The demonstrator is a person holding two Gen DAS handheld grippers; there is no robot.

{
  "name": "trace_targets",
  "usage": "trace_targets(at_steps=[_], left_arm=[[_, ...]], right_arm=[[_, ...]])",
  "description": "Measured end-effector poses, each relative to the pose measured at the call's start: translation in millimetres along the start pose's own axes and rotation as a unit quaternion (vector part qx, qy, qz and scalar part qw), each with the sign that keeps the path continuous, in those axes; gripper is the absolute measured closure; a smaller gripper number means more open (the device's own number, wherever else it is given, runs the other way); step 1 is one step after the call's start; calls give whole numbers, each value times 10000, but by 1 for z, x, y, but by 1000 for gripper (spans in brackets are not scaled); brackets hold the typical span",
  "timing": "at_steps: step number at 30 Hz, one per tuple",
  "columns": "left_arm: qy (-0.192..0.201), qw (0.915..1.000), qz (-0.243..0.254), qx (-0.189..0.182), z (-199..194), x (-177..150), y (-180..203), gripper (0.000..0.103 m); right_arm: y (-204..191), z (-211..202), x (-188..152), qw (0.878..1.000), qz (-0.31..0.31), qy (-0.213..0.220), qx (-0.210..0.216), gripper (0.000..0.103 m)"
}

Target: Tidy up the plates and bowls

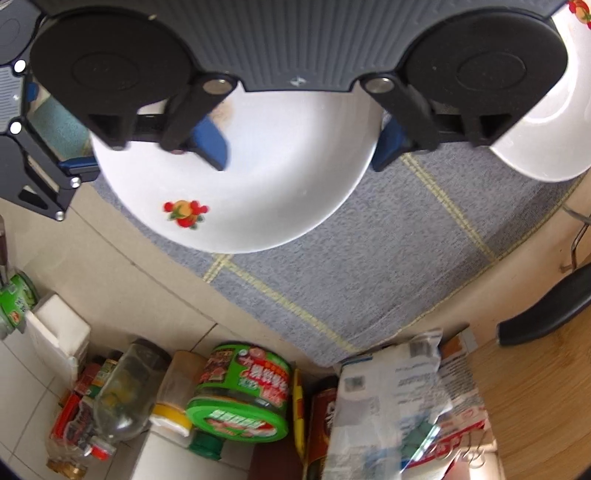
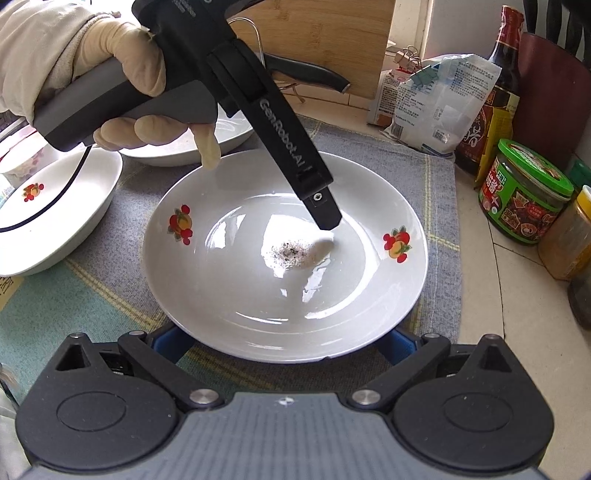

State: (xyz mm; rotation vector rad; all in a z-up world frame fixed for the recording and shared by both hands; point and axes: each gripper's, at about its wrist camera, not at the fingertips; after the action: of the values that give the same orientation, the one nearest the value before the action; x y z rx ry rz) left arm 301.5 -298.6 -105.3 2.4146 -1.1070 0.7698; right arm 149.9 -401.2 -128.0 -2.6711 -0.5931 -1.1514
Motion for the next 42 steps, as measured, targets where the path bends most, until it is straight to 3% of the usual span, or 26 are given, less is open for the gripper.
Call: trace_targets(at_steps=[14, 21, 32, 37, 42], left_arm=[[408, 9986, -63, 329, -39, 2, 10, 12], [873, 9925, -270, 808, -88, -4, 23, 9], [1310, 9741, -831, 1643, -148, -46, 41, 7], [1431, 9666, -1051, 1848, -172, -71, 35, 7], [1535, 9658, -1063, 1797, -191, -95, 16, 7]], right_arm=[[5, -12, -2, 9999, 75, 0, -71, 0], [11, -33, -1, 9996, 238, 128, 51, 0], [21, -53, 23, 9971, 392, 652, -40, 0], [3, -53, 40, 9961, 284, 837, -15, 0], [-30, -50, 52, 9954, 203, 933, -98, 0]])
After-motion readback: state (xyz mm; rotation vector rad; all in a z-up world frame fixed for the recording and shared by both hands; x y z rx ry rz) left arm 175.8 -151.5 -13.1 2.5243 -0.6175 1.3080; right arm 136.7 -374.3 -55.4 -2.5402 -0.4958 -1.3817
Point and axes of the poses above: each gripper's, at about its wrist camera, not at the fingertips, and z roughly the way its jaws point, y to its right, x to its top, and after that the axes turned 10 degrees about y, right-handed
